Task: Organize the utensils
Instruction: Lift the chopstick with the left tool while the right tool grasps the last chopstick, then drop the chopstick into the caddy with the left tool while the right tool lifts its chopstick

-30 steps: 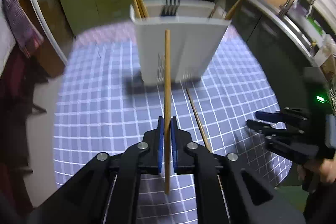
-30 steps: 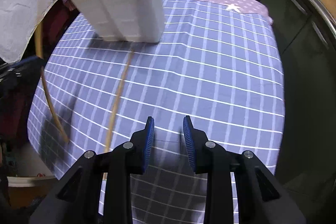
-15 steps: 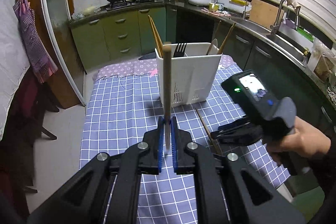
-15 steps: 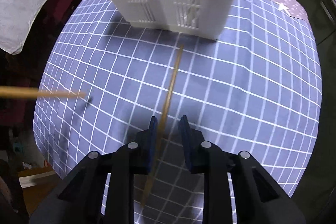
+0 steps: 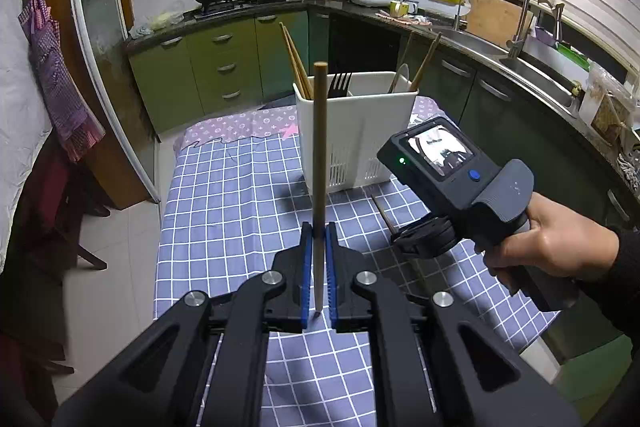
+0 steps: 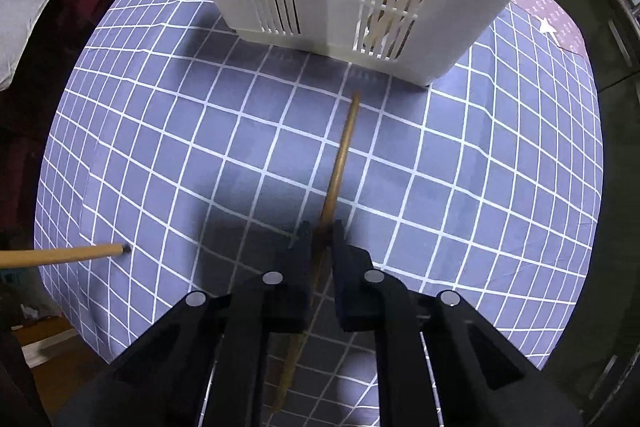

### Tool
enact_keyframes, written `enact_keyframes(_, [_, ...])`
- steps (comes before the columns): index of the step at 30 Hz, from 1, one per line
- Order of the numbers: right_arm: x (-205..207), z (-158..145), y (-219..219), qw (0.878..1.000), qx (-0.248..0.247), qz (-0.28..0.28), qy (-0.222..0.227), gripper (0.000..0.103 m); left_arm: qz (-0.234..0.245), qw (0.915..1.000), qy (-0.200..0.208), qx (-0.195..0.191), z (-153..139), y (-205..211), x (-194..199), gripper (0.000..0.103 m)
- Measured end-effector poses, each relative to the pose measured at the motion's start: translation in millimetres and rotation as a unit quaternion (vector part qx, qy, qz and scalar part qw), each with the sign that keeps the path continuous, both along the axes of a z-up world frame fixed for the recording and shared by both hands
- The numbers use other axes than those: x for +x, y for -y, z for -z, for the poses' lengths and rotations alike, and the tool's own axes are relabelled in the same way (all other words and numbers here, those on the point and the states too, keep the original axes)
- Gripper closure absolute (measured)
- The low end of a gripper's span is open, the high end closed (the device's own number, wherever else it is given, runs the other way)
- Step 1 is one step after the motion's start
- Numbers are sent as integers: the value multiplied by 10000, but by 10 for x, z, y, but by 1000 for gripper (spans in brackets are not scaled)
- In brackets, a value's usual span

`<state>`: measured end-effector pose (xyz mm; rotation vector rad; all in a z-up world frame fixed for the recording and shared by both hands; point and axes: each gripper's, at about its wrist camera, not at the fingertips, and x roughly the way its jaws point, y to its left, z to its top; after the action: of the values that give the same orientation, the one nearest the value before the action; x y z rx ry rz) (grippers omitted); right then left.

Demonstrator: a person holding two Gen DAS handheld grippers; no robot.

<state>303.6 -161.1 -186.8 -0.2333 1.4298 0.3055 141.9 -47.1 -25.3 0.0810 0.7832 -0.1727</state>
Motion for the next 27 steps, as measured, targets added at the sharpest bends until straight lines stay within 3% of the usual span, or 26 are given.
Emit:
enact_keyframes(6, [-49, -177, 26, 9992, 304, 22, 251, 96, -19, 10000, -15, -36, -4, -18, 18, 96])
enact_keyframes(11, [-268, -636, 227, 9940, 724, 54, 813, 96, -25, 10000, -7, -48, -25, -27, 30, 96])
enact_keyframes(20, [-955, -1360, 842, 9737, 1337, 189, 1833, 96, -34, 10000, 22, -29, -61, -27, 32, 96])
enact_keyframes(27, [-1074, -1512, 1012, 9694, 1424, 241, 1985, 96, 8, 10000, 86, -7, -164, 10, 18, 96])
